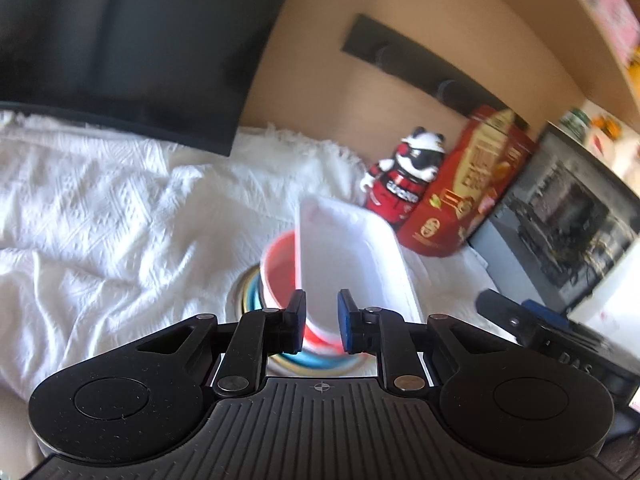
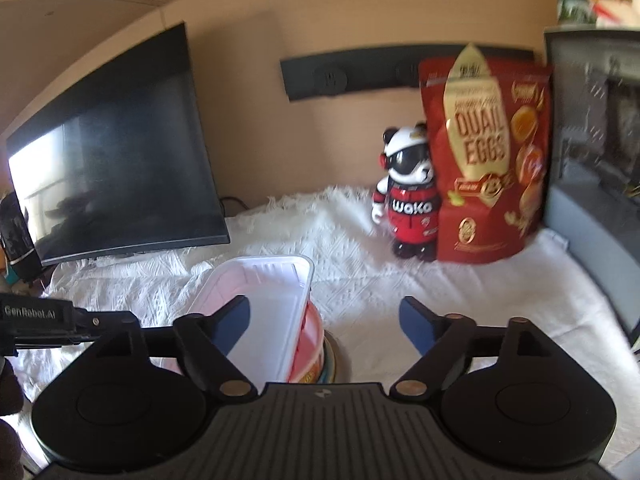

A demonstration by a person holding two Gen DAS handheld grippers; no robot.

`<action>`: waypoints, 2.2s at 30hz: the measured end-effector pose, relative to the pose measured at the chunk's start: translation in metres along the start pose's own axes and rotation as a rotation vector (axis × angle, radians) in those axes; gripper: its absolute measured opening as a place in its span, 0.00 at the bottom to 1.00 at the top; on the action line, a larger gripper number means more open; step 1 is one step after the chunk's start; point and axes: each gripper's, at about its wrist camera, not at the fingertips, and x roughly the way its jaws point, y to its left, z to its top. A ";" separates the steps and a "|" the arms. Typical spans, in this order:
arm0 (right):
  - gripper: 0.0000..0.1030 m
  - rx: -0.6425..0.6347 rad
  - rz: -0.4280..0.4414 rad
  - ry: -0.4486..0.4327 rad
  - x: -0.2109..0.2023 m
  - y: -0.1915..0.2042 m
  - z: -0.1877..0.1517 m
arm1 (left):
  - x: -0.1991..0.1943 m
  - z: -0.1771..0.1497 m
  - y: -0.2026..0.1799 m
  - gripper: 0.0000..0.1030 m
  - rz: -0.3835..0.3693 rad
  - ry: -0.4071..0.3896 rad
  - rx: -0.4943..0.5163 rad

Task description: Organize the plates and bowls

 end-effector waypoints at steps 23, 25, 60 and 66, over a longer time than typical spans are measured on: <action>0.89 0.006 0.019 0.216 -0.105 -0.004 -0.096 | -0.083 -0.125 -0.078 0.12 0.163 0.042 0.170; 0.89 0.001 0.021 0.222 -0.107 -0.003 -0.097 | -0.086 -0.127 -0.078 0.12 0.167 0.043 0.167; 0.89 -0.008 0.050 0.262 -0.105 -0.009 -0.103 | -0.089 -0.133 -0.084 0.12 0.168 0.051 0.159; 0.89 -0.006 0.048 0.262 -0.105 -0.008 -0.102 | -0.087 -0.133 -0.085 0.12 0.165 0.053 0.161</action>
